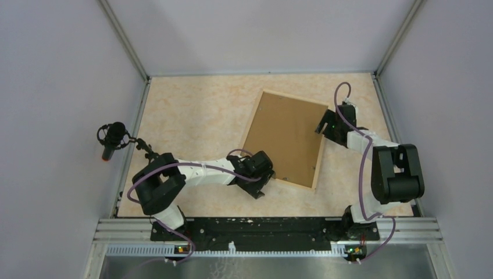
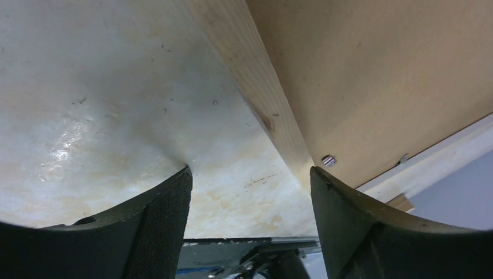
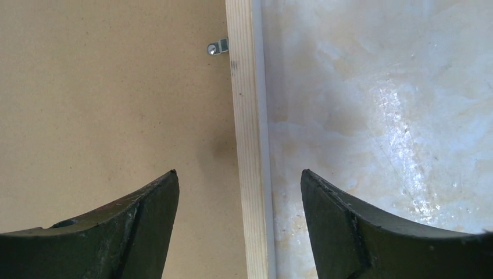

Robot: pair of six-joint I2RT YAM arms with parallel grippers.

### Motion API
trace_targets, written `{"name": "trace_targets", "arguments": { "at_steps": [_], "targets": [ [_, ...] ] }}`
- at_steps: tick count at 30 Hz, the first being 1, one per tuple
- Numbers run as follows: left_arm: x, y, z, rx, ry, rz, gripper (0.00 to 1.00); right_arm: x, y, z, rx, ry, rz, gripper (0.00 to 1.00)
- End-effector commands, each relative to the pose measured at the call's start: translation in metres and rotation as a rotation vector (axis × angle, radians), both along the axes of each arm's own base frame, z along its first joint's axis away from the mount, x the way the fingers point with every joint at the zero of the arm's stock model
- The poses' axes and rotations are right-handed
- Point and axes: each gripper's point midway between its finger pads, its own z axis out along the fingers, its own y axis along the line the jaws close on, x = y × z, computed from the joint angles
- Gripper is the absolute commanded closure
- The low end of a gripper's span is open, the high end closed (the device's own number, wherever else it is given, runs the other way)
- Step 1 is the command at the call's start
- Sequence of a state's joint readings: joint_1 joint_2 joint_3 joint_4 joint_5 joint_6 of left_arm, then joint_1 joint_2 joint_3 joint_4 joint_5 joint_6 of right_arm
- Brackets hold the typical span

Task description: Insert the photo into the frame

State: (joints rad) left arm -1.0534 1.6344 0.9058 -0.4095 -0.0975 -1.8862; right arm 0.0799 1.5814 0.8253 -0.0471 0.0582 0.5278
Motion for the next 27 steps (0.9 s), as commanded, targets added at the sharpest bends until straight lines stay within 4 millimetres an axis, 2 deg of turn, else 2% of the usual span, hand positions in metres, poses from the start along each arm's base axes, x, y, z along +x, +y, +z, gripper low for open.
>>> {"name": "trace_targets", "arguments": {
  "at_steps": [1, 3, 7, 11, 13, 17, 19, 24, 25, 27],
  "targets": [
    [0.015, 0.001, -0.014, -0.034, 0.041, 0.134, 0.21, 0.01, -0.005, 0.01, 0.025, -0.047, -0.019, 0.25],
    [0.019, -0.001, -0.02, -0.03, 0.055, 0.137, 0.24, 0.009, -0.003, 0.005, 0.038, -0.034, -0.009, 0.25],
    [0.026, -0.004, -0.033, -0.011, 0.07, 0.131, 0.35, 0.012, -0.007, 0.001, 0.048, -0.015, -0.014, 0.25],
    [0.03, 0.0, -0.043, 0.031, 0.078, 0.107, 0.59, 0.011, -0.009, 0.0, 0.072, -0.017, -0.015, 0.25],
    [0.037, 0.01, -0.046, 0.1, 0.051, 0.071, 0.69, 0.012, -0.01, 0.001, 0.076, -0.02, -0.013, 0.25],
    [0.045, 0.044, -0.053, 0.341, 0.0, -0.041, 0.92, 0.012, -0.012, 0.0, 0.074, -0.009, -0.018, 0.25],
    [0.047, 0.06, -0.06, 0.435, -0.015, -0.125, 1.0, 0.012, -0.012, 0.001, 0.071, -0.012, -0.018, 0.25],
    [0.053, 0.104, -0.074, 0.721, -0.01, -0.414, 1.0, 0.013, -0.015, 0.003, 0.064, -0.011, -0.018, 0.24],
    [0.057, 0.113, -0.075, 0.759, -0.004, -0.466, 1.0, 0.013, -0.014, 0.004, 0.063, -0.01, -0.016, 0.24],
    [0.062, 0.118, -0.081, 0.753, -0.023, -0.63, 1.0, 0.014, -0.015, 0.005, 0.06, -0.013, -0.015, 0.24]
  ]
}}
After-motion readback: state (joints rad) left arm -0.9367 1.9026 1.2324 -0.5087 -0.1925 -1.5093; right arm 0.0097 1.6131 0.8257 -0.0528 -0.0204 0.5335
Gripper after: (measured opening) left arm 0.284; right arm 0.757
